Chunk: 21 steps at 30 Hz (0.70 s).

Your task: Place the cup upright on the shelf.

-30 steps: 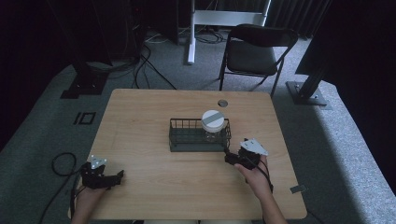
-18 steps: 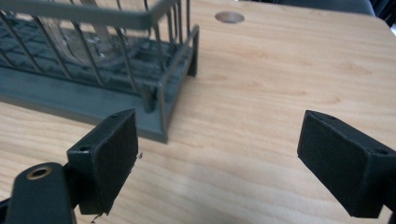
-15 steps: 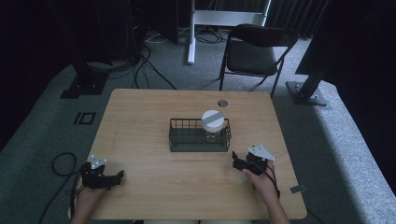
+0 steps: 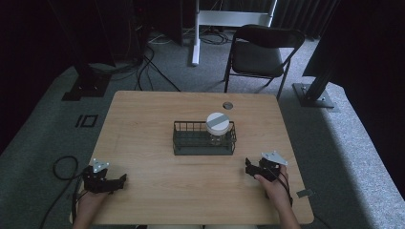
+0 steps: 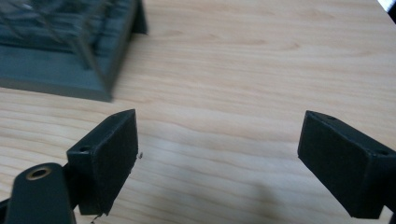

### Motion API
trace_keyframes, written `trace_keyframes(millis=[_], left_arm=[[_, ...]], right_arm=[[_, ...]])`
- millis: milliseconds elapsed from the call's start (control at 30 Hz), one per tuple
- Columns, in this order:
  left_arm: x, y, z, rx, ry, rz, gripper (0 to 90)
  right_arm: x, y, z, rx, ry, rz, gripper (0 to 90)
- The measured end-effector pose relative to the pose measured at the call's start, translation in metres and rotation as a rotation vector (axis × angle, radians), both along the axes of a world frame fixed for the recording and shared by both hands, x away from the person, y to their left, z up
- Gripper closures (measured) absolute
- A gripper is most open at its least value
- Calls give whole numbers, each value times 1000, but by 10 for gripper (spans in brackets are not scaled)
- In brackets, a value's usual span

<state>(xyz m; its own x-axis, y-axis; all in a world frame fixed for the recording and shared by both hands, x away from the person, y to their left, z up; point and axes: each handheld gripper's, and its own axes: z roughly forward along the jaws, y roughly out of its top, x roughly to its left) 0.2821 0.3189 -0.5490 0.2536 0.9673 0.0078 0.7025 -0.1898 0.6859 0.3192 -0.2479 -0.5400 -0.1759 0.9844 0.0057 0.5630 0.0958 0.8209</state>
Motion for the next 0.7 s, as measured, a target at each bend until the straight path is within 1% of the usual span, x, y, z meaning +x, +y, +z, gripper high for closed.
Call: trace_keyframes(millis=[67,200,300,333,400,467,533,700], left_arm=[[0,0,0,0,0,0,2],[0,0,0,0,0,0,2],[0,0,0,0,0,0,2],[0,0,0,0,0,0,2],[0,0,0,0,0,0,2],[0,0,0,0,0,0,2],[0,0,0,0,0,0,2],[0,0,0,0,0,0,2]], right_arm=[[0,-4,-2,-14,9,-18,121],[0,-10,-6,-10,36,-48,118],[0,-14,-9,-25,55,-65,118],[0,-16,-9,-20,60,-73,118],[0,-19,-9,-31,62,-88,118],[0,-22,-9,-24,72,-104,118],[1,-24,-10,-28,88,-117,118],[2,-30,-11,5,118,-156,118]])
